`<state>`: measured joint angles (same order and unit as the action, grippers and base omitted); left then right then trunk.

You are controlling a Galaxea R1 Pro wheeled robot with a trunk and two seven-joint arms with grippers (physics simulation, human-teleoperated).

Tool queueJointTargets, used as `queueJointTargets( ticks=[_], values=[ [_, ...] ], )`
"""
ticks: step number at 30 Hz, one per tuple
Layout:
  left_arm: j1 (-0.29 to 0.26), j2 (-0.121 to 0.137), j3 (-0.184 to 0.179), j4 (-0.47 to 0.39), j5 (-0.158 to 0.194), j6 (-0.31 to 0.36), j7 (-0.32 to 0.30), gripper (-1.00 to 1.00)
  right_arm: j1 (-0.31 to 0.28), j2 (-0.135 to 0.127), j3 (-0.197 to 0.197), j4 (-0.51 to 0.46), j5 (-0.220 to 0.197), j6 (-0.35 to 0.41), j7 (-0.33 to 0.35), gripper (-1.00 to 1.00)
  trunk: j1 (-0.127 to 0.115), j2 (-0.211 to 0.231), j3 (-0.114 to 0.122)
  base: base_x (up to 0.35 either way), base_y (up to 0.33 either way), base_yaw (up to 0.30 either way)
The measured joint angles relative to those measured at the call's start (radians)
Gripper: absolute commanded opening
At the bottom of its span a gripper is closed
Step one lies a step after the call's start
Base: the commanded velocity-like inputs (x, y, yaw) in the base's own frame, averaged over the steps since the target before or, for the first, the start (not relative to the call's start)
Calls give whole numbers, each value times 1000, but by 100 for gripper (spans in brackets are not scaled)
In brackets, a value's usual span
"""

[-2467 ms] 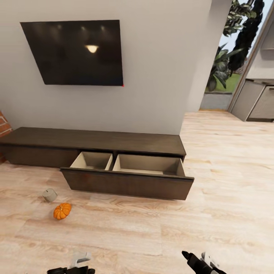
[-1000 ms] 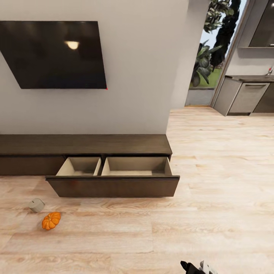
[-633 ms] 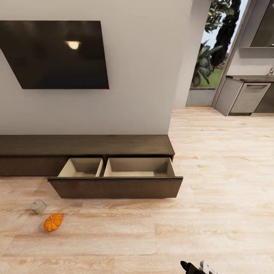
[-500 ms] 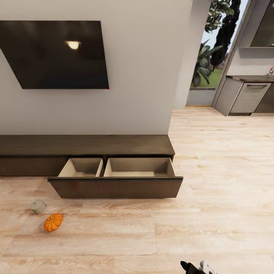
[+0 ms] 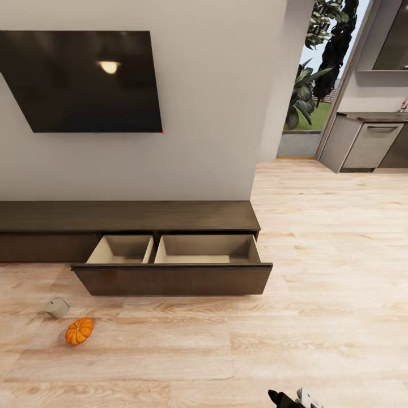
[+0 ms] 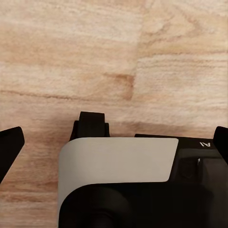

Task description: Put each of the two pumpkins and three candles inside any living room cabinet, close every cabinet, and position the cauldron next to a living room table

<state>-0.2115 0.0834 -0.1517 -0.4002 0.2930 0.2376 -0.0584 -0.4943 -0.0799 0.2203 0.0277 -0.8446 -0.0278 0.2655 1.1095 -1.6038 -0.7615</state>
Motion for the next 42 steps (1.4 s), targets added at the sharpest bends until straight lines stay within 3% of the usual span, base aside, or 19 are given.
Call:
queueJointTargets(
  ticks=[13,22,30,42],
  values=[
    [0,0,-1,0,5,-1,0,100,0,-1,-3,0,10,-8,2,100,0,0,0,-209,-16,0],
    [0,-1,-2,0,5,-3,0,100,0,0,1,-1,12,-5,3,100,0,0,0,-33,-13,0],
    [0,-1,-2,0,7,-9,1,100,0,0,118,-1,113,-3,2,100,0,0,0,-43,-5,32],
    [0,-1,1,0,8,-9,2,100,0,0,132,-1,124,-9,0,100,0,0,2,-153,-93,239]
  ],
)
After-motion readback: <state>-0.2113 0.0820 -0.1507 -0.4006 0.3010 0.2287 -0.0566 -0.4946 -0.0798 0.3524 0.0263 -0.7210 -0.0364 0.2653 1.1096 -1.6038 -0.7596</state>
